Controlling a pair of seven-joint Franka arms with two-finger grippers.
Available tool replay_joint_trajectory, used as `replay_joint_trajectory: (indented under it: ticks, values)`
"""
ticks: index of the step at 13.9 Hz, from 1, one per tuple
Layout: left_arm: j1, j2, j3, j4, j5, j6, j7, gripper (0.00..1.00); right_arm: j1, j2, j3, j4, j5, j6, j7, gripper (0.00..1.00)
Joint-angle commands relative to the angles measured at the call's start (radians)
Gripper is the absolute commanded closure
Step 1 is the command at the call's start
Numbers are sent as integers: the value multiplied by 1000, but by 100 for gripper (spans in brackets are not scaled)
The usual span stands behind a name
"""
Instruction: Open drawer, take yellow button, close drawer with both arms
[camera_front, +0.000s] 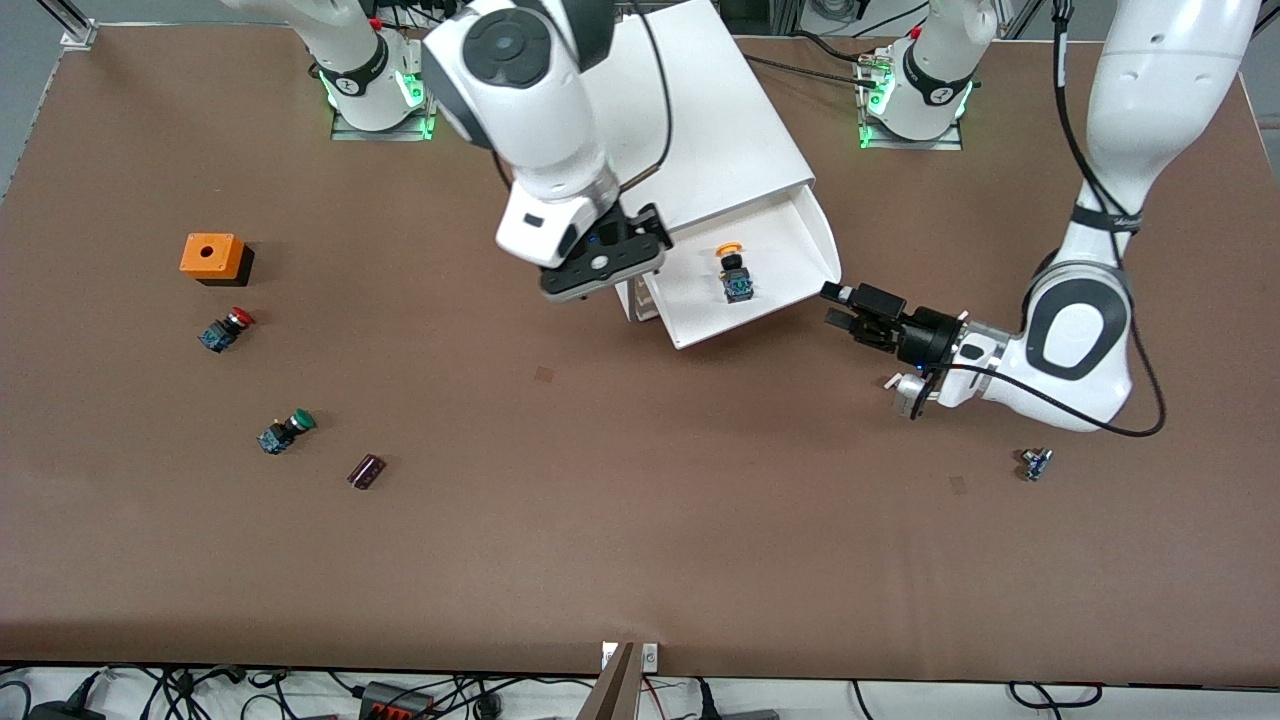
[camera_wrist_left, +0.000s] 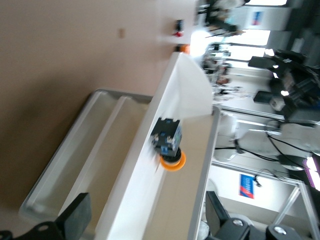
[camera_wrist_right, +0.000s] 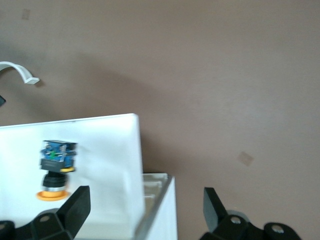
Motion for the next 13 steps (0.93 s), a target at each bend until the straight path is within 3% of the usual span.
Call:
replay_joint_trajectory:
  ticks: [1, 4, 9, 11, 13]
  values:
    - [-6, -38, -2, 109, 180, -13, -201, 0, 44, 77, -10, 87, -12, 22, 29, 0]
    - [-13, -40, -14, 191, 416, -13, -393, 0, 88, 142, -12, 163, -12, 81, 47, 0]
    - [-39, -38, -21, 217, 627, 48, -605, 0, 147, 226, -16, 197, -56, 177, 101, 0]
    - [-94, -35, -17, 228, 771, 115, -732, 0, 158, 242, -18, 203, -56, 179, 101, 0]
    - [-111, -29, -17, 246, 834, 142, -876, 0, 159, 252, -16, 205, -71, 179, 101, 0]
